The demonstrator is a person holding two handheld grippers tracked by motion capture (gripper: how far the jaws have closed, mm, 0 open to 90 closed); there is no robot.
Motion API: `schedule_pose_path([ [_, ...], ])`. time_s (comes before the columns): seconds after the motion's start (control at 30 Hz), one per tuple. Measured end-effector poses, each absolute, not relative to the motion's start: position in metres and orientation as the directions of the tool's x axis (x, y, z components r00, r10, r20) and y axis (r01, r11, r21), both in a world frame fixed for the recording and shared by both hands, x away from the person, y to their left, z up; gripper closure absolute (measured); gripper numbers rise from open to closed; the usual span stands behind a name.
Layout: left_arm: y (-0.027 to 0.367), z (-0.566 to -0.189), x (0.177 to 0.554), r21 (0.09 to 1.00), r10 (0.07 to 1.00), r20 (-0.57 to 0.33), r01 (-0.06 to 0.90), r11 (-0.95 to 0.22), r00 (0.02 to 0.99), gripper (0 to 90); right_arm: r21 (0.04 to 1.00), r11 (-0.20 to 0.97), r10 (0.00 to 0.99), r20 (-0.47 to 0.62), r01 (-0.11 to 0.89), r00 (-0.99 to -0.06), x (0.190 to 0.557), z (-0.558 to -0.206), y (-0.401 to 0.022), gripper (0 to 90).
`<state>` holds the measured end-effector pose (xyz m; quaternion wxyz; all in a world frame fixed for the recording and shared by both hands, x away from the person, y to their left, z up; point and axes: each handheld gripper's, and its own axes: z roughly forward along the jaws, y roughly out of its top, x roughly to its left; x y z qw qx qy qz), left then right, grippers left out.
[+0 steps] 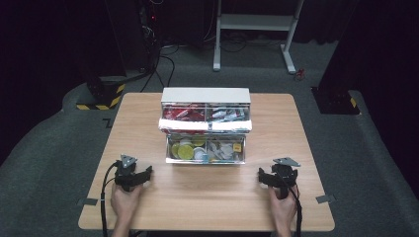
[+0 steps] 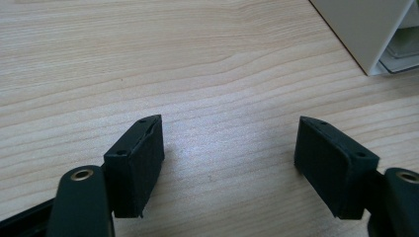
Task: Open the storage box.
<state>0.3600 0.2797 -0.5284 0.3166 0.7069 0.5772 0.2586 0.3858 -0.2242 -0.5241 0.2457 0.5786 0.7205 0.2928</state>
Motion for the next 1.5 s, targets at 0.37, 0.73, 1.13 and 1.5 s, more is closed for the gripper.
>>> schedule_pose_path([
  [0.37, 0.278, -0.528, 0.358, 0.746, 0.98, -0.003, 0.653, -0.13, 0.198, 27.6, 0.706, 0.149, 0.98, -0.013, 0.692, -0.197, 0.382, -0.524, -0.224, 13.0],
  [0.73, 0.279, -0.528, 0.358, 0.746, 0.98, -0.006, 0.653, -0.129, 0.2, 27.3, 0.708, 0.158, 0.979, -0.021, 0.689, -0.202, 0.381, -0.524, -0.217, 12.4],
  [1.13, 0.279, -0.528, 0.358, 0.746, 0.979, -0.01, 0.654, -0.127, 0.201, 27.1, 0.709, 0.147, 0.981, -0.017, 0.69, -0.191, 0.379, -0.524, -0.217, 14.2],
  [1.5, 0.279, -0.528, 0.358, 0.746, 0.979, -0.01, 0.654, -0.127, 0.201, 27.1, 0.738, 0.152, 0.982, -0.036, 0.658, -0.186, 0.372, -0.52, -0.219, 23.4],
])
